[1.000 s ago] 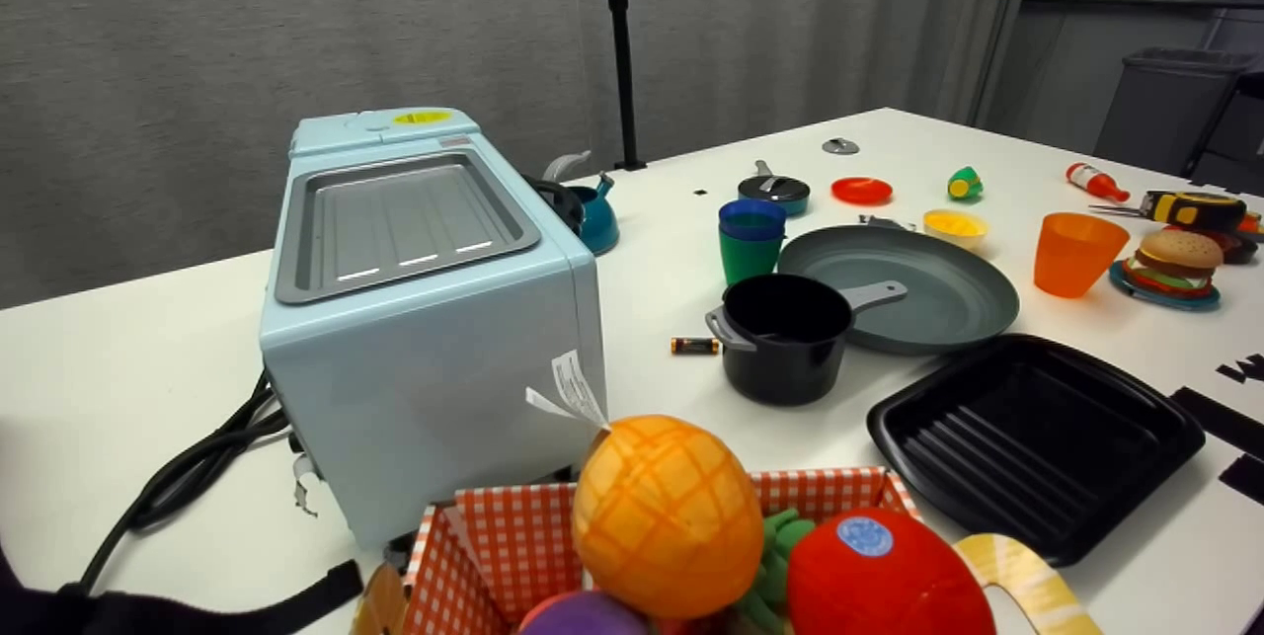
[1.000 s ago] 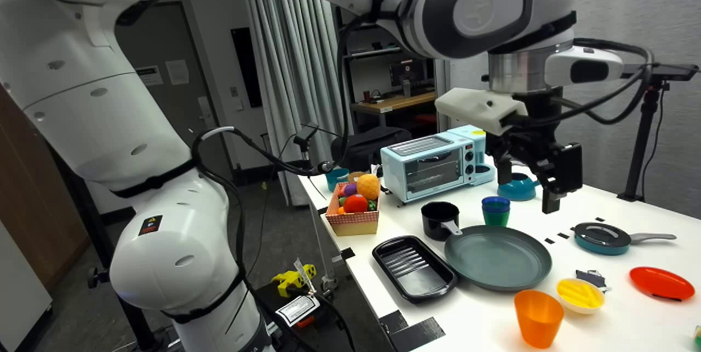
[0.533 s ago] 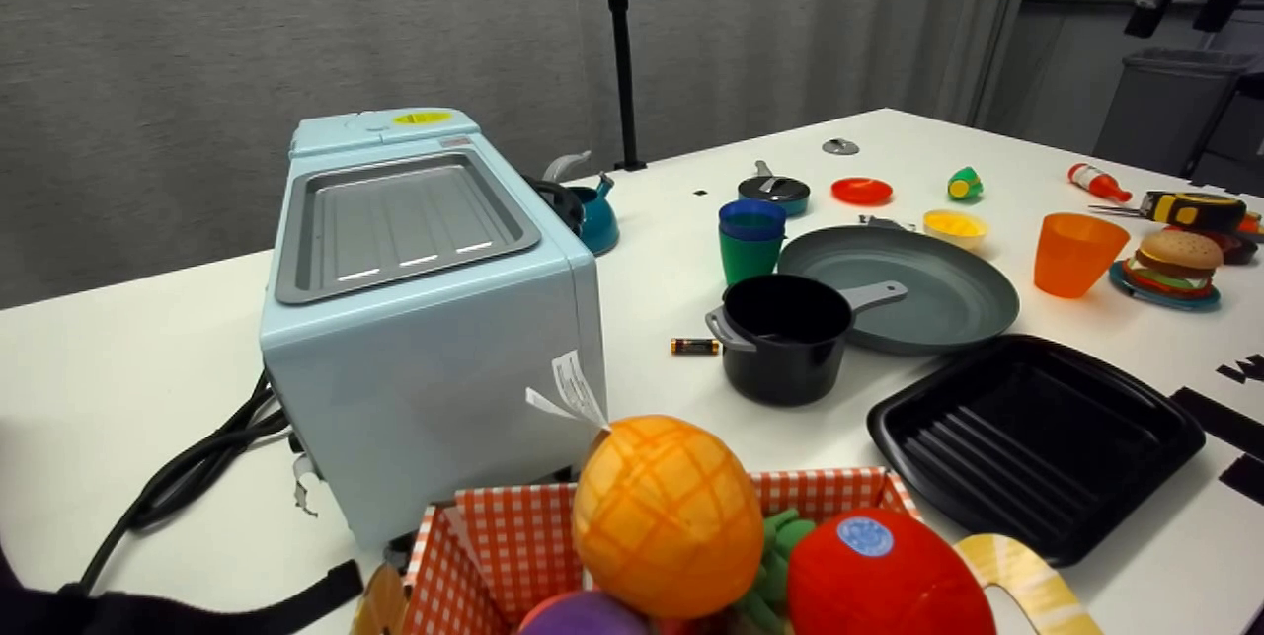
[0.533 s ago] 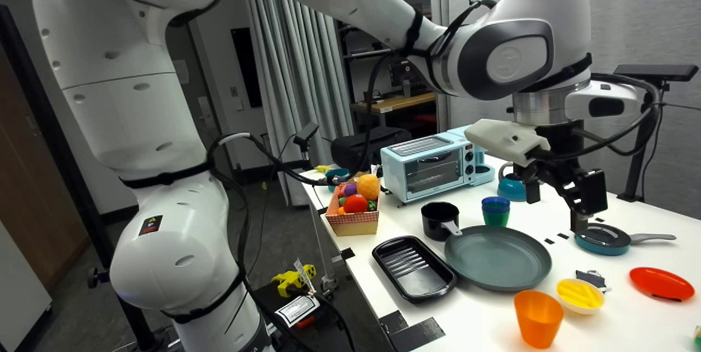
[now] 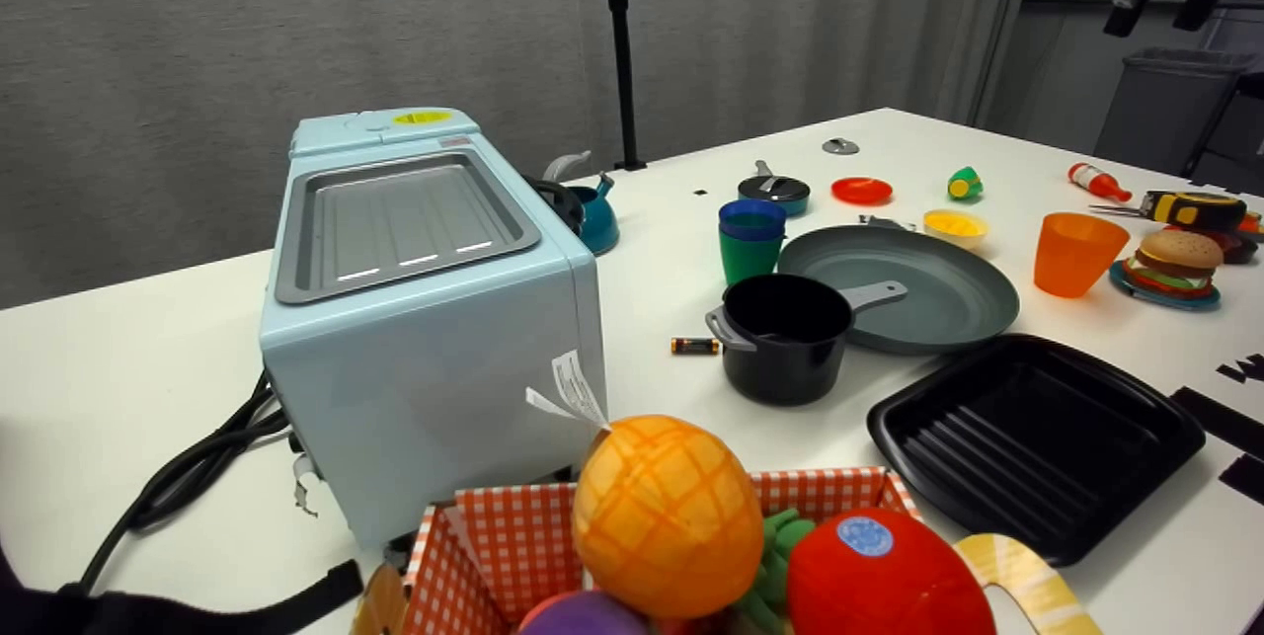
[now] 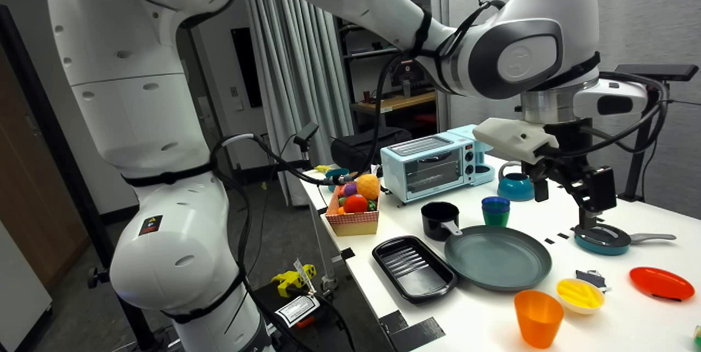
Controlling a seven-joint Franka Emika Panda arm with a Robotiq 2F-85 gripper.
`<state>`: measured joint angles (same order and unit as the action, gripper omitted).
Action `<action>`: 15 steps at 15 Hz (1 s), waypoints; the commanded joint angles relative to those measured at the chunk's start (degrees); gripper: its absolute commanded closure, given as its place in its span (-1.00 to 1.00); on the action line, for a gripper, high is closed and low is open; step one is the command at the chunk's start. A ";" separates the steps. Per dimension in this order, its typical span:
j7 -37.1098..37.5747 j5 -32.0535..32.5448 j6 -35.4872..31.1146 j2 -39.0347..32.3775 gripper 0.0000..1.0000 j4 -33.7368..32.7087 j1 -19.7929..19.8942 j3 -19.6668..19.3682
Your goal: Pour the things in the white bowl onto the plate
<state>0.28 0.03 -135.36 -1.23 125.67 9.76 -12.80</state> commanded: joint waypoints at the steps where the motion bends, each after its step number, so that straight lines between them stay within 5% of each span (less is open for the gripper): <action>1: 0.00 0.03 0.17 0.01 -1.00 -0.11 0.58 0.57; 15: 9.18 2.66 -9.12 -16.40 -1.00 -7.35 0.52 -0.58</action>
<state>6.69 1.74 -143.44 -11.72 123.36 10.17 -13.26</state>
